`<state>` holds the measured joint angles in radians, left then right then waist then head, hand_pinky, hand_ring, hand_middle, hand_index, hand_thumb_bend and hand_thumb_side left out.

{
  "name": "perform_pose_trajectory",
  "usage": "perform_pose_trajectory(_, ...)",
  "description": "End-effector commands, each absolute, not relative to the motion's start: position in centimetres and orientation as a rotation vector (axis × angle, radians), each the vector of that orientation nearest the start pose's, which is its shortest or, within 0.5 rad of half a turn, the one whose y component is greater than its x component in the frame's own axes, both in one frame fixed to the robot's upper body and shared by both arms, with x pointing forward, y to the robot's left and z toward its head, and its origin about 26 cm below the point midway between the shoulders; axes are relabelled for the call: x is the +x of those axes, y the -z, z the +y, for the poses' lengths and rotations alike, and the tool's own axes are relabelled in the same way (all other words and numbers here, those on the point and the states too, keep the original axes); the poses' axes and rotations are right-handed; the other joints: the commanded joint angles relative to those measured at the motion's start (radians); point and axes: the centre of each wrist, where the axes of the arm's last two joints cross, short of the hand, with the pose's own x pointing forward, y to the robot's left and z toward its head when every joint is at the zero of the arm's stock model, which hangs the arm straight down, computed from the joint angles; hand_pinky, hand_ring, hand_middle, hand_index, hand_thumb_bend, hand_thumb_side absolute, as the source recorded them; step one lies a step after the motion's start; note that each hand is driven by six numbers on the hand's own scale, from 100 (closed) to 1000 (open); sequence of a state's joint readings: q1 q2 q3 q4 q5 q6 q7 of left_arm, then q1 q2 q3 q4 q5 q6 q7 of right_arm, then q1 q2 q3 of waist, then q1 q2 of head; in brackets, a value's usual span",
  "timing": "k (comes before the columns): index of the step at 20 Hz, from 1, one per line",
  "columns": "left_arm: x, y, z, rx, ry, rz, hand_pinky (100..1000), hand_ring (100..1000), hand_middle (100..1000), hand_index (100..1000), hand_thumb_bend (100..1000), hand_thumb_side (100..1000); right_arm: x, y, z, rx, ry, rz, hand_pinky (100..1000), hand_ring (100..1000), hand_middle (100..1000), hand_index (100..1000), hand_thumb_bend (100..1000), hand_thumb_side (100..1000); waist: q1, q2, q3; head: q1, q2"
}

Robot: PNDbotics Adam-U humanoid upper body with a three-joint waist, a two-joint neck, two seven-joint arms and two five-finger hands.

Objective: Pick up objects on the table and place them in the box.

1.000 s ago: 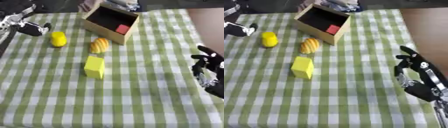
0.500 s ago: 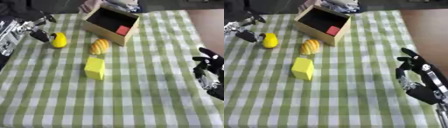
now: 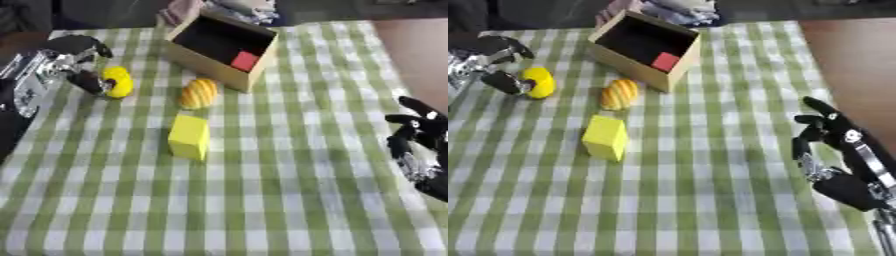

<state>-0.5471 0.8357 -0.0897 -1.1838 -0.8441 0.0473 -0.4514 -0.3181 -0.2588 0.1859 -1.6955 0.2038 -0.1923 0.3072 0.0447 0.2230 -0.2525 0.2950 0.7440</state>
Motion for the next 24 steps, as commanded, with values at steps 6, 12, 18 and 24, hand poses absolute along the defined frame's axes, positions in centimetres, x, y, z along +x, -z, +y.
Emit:
perform_pose_trajectory(6,38.5,-19.4,43.8,1.06,1.326,-0.875,801,785,834,892,248,515,33.7,-12.4,-21.6,0.017,-0.955,-2.055,705,878,484,984,100,470,0.0,-0.004,-0.003,0.002,-0.016)
perform_pose_trajectory(12,38.5,-19.3,43.6,0.993,1.386,-0.785,775,743,783,859,298,502,33.8,-12.4,-21.6,0.017,-0.958,-2.055,705,879,484,984,100,470,0.001,-0.006,-0.003,0.001,-0.016)
perform_pose_trajectory(18,38.4,-20.2,43.1,1.073,1.373,-0.842,643,567,598,718,241,316,33.8,-12.4,-21.7,0.011,-0.955,-2.053,705,880,484,984,100,470,0.001,-0.006,-0.002,0.0,-0.017)
perform_pose_trajectory(24,37.9,-22.9,41.9,1.195,1.365,-1.002,589,510,532,656,163,273,33.8,-12.3,-21.8,0.006,-0.955,-2.051,704,881,484,984,100,470,0.004,-0.01,0.0,-0.002,-0.015)
